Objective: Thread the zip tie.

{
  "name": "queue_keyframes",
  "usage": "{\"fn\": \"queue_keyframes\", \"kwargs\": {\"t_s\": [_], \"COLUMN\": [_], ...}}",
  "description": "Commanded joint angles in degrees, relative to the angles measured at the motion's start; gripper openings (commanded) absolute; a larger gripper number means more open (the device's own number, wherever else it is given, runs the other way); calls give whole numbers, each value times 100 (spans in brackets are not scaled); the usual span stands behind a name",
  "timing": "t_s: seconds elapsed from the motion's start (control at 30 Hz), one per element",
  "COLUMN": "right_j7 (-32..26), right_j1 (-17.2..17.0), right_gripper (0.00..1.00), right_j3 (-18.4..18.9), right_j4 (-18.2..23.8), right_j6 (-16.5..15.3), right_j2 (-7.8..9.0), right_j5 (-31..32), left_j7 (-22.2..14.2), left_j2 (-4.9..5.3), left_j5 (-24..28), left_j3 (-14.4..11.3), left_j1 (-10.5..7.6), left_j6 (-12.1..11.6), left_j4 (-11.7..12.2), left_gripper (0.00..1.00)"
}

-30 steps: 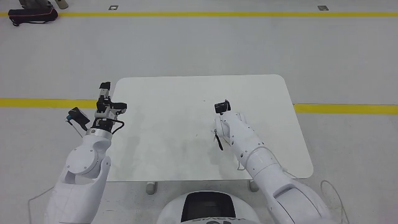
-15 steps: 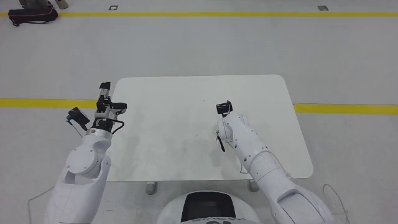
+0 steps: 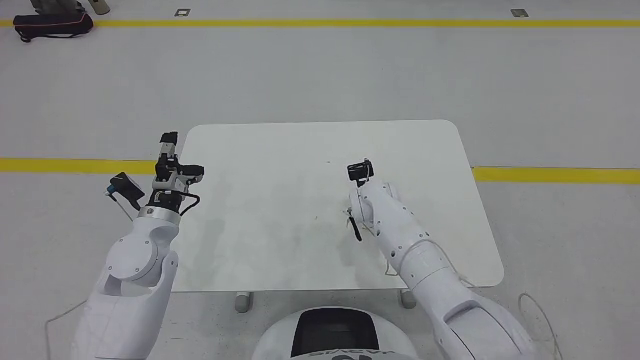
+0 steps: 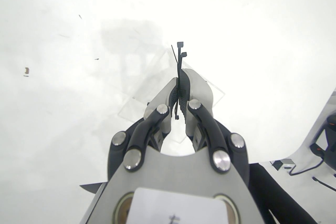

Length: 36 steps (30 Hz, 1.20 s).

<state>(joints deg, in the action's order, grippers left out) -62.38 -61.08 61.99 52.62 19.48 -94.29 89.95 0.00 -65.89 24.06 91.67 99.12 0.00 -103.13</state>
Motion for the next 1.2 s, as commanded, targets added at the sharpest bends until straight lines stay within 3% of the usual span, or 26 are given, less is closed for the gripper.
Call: {"fn": "queue_keyframes", "kwargs": {"t_s": [0.0, 0.03, 0.07, 0.17, 0.97, 1.17], "right_j7": [-2, -2, 0, 6, -133, -138], "right_j1": [28, 39, 53, 90, 281, 340], "right_gripper": [0, 15, 21, 24, 22, 17], "right_j3": [-9, -11, -13, -19, 44, 149], "right_j4": [-62, -89, -125, -204, -704, -898], "right_j6": [0, 0, 0, 0, 0, 0], "right_j2": [-13, -20, -29, -48, -210, -289], "right_j5": [0, 0, 0, 0, 0, 0], "left_j7": [0, 0, 0, 0, 0, 0], "left_j2": [0, 0, 0, 0, 0, 0], "left_j5": [0, 0, 0, 0, 0, 0], "left_j3": [0, 0, 0, 0, 0, 0], "left_j1": [0, 0, 0, 0, 0, 0], "left_j6": [0, 0, 0, 0, 0, 0], "left_j4": [0, 0, 0, 0, 0, 0], "left_gripper": [100, 100, 100, 100, 100, 100]}}
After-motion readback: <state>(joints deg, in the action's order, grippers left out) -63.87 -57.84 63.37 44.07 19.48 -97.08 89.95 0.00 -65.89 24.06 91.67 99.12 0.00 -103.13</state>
